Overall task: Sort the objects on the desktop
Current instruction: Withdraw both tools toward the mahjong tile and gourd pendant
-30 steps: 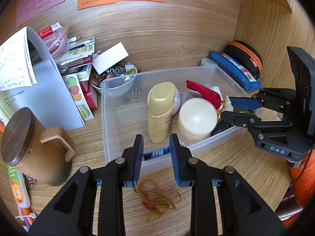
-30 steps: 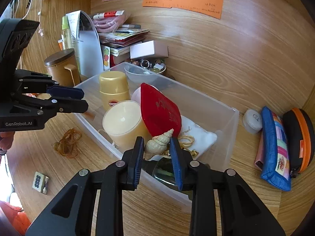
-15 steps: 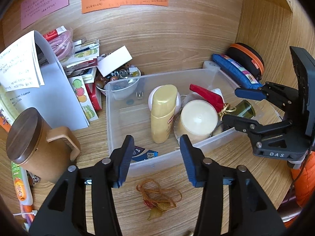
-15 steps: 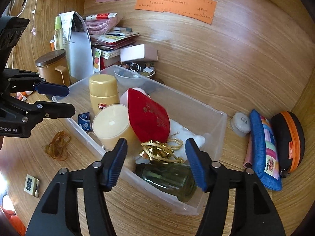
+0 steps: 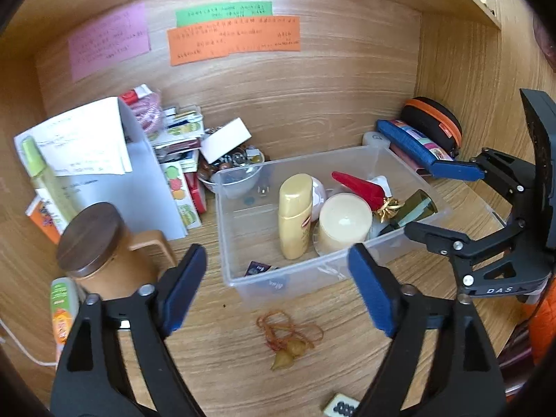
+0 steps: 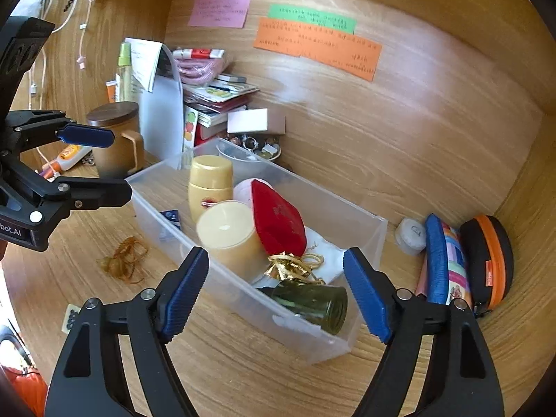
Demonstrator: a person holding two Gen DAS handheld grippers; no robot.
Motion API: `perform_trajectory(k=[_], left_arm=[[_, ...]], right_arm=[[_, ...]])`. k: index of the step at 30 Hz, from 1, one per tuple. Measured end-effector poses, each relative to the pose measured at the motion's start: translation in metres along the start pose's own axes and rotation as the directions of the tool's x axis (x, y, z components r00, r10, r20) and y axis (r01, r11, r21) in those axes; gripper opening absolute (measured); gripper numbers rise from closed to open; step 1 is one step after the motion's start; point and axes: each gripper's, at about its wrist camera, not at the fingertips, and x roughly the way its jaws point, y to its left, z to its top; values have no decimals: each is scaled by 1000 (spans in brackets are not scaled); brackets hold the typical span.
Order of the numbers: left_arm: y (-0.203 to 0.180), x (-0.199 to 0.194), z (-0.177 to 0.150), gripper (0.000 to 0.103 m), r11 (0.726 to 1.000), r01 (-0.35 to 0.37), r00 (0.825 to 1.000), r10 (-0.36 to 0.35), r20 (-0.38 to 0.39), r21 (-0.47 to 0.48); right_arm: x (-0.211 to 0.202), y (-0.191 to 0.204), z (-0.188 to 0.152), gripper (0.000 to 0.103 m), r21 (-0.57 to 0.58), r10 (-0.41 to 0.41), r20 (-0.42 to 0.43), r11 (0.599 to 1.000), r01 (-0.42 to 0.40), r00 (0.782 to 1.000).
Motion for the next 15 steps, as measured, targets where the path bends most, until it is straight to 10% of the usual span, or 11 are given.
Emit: perform_trajectory(k=[15], left_arm=[[2,-22,-66,96,997,-53,996,49,-75,-59]], right_arm=[[-23,39,-39,81,46,88,-17,995,-87,996]])
